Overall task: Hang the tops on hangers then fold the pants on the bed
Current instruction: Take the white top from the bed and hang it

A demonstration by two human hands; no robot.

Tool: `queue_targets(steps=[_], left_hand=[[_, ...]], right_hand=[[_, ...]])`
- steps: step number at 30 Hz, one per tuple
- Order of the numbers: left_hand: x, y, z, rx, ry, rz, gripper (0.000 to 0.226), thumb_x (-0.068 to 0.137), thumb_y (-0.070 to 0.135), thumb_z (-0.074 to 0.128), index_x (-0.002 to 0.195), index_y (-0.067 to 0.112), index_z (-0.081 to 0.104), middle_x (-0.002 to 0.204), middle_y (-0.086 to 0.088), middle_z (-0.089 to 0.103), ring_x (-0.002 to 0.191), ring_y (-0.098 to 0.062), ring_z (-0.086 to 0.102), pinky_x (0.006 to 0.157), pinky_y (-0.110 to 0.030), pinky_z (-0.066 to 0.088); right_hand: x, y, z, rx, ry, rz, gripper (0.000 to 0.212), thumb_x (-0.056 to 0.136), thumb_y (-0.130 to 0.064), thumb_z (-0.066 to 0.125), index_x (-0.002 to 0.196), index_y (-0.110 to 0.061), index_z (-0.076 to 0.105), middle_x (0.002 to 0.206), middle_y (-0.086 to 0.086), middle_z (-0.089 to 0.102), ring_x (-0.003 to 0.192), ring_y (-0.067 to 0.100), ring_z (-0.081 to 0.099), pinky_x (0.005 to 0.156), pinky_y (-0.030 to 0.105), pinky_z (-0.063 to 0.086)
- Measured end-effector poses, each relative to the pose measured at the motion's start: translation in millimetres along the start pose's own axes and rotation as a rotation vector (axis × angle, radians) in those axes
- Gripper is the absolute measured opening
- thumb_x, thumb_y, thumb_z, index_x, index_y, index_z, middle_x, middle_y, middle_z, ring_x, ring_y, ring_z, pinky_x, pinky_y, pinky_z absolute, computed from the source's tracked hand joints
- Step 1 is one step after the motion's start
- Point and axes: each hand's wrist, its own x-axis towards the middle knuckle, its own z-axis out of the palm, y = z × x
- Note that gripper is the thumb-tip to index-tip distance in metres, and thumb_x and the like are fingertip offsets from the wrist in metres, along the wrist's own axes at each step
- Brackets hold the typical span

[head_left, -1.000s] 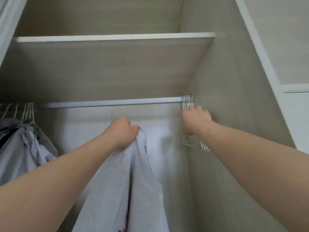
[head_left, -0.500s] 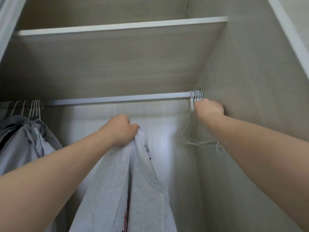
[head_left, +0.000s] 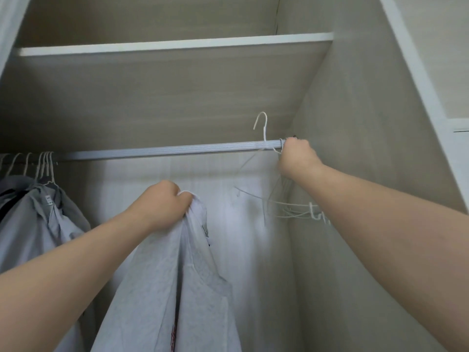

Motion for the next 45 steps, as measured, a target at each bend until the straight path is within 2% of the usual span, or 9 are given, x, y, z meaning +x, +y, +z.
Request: queue_targets(steps=[3, 6, 14, 23, 28, 32, 38, 42, 45], left_hand=[[-14.8, -3.9, -0.4, -0.034, 0.022, 0.013, 0.038, 0.098, 0.027, 0.05, 0.066, 0.006, 0.052, 0.059, -0.007, 0.051, 0.058, -0.023, 0.045, 0.051, -0.03, 0.029], [-35.3, -8.7, 2.7, -0.069, 0.017, 0.017, 0.038, 0.097, 0.025, 0.051, 0.068, 0.002, 0.055, 0.062, -0.011, 0.057, 0.06, -0.023, 0.051, 0.052, -0.029, 0.033], [-108.4, -4.2, -7.6, -0.102, -0.038, -0.013, 0.042, 0.096, 0.022, 0.054, 0.056, 0.014, 0.045, 0.047, 0.003, 0.045, 0.052, -0.019, 0.046, 0.052, -0.031, 0.033], [-204.6, 60.4, -66.2, -0.067, -0.069, -0.057, 0.038, 0.099, 0.017, 0.052, 0.067, -0.003, 0.051, 0.061, -0.015, 0.055, 0.065, -0.029, 0.055, 0.065, -0.038, 0.042], [-280.4, 113.9, -86.3, -0.032, -0.126, -0.152, 0.036, 0.1, 0.021, 0.05, 0.078, -0.007, 0.056, 0.066, -0.017, 0.056, 0.062, -0.023, 0.049, 0.06, -0.034, 0.038], [-355.1, 152.2, -79.0, -0.029, -0.166, -0.22, 0.034, 0.099, 0.019, 0.049, 0.066, 0.009, 0.047, 0.059, -0.005, 0.045, 0.056, -0.02, 0.041, 0.055, -0.034, 0.033], [-450.4, 187.2, -58.2, -0.004, -0.344, -0.349, 0.034, 0.1, 0.023, 0.046, 0.092, -0.004, 0.064, 0.084, -0.022, 0.068, 0.081, -0.035, 0.064, 0.071, -0.039, 0.049], [-508.2, 209.9, -47.2, 0.086, -0.419, -0.278, 0.031, 0.099, 0.021, 0.044, 0.075, 0.007, 0.056, 0.07, -0.01, 0.058, 0.079, -0.035, 0.06, 0.066, -0.037, 0.043], [-545.5, 228.5, -37.3, 0.134, -0.433, -0.184, 0.036, 0.096, 0.016, 0.047, 0.06, 0.018, 0.043, 0.075, -0.006, 0.048, 0.088, -0.034, 0.054, 0.079, -0.041, 0.045]], right_hand=[[-26.5, -5.1, -5.2, 0.311, -0.031, 0.075, 0.028, 0.093, -0.005, 0.046, 0.119, -0.003, 0.057, 0.111, 0.021, 0.059, 0.095, 0.036, 0.062, 0.073, 0.034, 0.049], [-70.1, -4.6, -4.2, 0.738, -0.101, 0.215, 0.02, 0.094, -0.005, 0.044, 0.104, -0.005, 0.061, 0.076, 0.01, 0.048, 0.058, 0.022, 0.043, 0.044, 0.019, 0.034], [-177.4, 6.2, -44.6, 1.328, -0.171, 0.363, 0.014, 0.094, -0.01, 0.047, 0.085, -0.02, 0.044, 0.056, -0.003, 0.036, 0.038, 0.011, 0.024, 0.04, 0.014, 0.021], [-231.8, 19.0, -152.9, 1.405, -0.427, 0.294, 0.02, 0.1, -0.017, 0.047, 0.096, -0.011, 0.065, 0.048, -0.005, 0.027, 0.035, 0.009, 0.019, 0.037, 0.014, 0.017], [-316.9, 87.3, -225.2, 1.425, -0.488, 0.167, 0.023, 0.102, -0.024, 0.055, 0.093, -0.017, 0.075, 0.049, -0.006, 0.032, 0.036, 0.01, 0.025, 0.039, 0.016, 0.021], [-390.3, 155.0, -266.0, 1.45, -0.565, 0.167, 0.027, 0.102, -0.023, 0.055, 0.089, -0.02, 0.079, 0.049, -0.005, 0.03, 0.037, 0.01, 0.022, 0.04, 0.015, 0.02], [-487.4, 254.7, -314.3, 1.325, -0.647, 0.255, 0.036, 0.077, -0.046, 0.062, 0.091, -0.018, 0.079, 0.049, -0.004, 0.025, 0.041, 0.012, 0.017, 0.044, 0.013, 0.018], [-551.0, 311.5, -340.2, 1.155, -0.702, 0.256, 0.037, 0.08, -0.047, 0.06, 0.097, -0.02, 0.079, 0.046, -0.002, 0.027, 0.042, 0.014, 0.021, 0.044, 0.013, 0.022], [-587.7, 335.5, -354.6, 1.067, -0.806, 0.27, 0.033, 0.081, -0.045, 0.059, 0.097, -0.024, 0.079, 0.045, -0.003, 0.03, 0.043, 0.014, 0.024, 0.043, 0.017, 0.021]])
